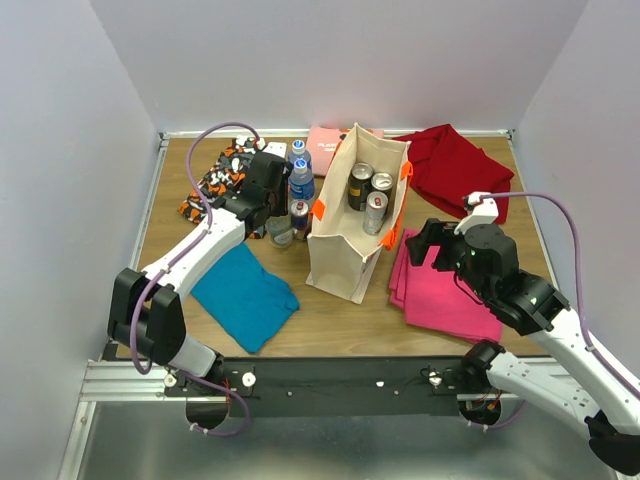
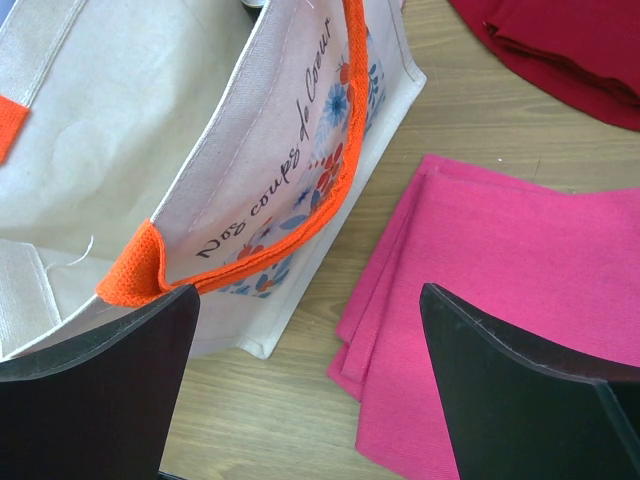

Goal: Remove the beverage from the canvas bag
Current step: Place the drink at the center of the board.

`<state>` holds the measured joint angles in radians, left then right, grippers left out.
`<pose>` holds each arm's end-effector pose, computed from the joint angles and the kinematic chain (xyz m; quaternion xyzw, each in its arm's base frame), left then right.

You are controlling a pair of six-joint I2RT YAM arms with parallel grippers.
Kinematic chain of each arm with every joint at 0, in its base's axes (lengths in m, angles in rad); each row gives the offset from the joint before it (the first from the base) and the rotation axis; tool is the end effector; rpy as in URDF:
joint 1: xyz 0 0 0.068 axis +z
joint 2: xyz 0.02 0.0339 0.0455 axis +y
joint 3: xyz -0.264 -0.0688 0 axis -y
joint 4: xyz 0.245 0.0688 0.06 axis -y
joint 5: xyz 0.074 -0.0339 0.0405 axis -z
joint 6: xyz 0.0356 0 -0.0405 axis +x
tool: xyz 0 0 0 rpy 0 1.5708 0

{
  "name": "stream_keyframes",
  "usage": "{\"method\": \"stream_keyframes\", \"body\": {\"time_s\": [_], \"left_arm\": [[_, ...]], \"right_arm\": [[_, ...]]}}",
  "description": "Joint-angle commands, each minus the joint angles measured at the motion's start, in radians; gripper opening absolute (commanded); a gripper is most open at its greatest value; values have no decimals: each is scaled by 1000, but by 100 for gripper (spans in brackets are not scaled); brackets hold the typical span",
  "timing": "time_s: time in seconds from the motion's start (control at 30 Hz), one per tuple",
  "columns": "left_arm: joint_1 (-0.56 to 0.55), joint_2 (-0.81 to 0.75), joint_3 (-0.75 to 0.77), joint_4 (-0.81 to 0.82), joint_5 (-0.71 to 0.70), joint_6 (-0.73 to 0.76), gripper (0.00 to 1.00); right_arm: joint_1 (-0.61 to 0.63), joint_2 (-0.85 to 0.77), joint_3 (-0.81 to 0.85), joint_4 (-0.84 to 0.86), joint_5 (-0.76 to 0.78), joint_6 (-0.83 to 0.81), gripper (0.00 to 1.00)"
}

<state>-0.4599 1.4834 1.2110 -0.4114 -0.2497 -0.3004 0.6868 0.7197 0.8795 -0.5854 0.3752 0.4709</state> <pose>0.3025 -0.1400 0.2998 0.0181 0.8976 -0.0535 0.4371 0.1253 0.0859 0.3415 0.0115 0.8318 0.1600 0.5313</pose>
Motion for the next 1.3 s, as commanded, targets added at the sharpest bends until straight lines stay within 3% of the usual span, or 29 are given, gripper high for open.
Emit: {"method": "stream_keyframes", "body": {"time_s": [0.0,0.77,0.9,1.13,1.27], "left_arm": [[3,-11,7,154,-33,-14,0],[3,-21,-47,203,-91,-52,0],[3,-31,-67,204,-83,-57,15],[1,-49,-106,200,-72,-83,20],[3,-61,-110,194,-66,-80,37]], "right_arm": [[-1,0,-5,12,4,3,100],[-1,-9,-17,15,2,6,100],[-1,-9,-19,18,2,8,100],[-1,6,-14,29,-4,2,100],[-1,6,-17,33,-9,-2,100]]}}
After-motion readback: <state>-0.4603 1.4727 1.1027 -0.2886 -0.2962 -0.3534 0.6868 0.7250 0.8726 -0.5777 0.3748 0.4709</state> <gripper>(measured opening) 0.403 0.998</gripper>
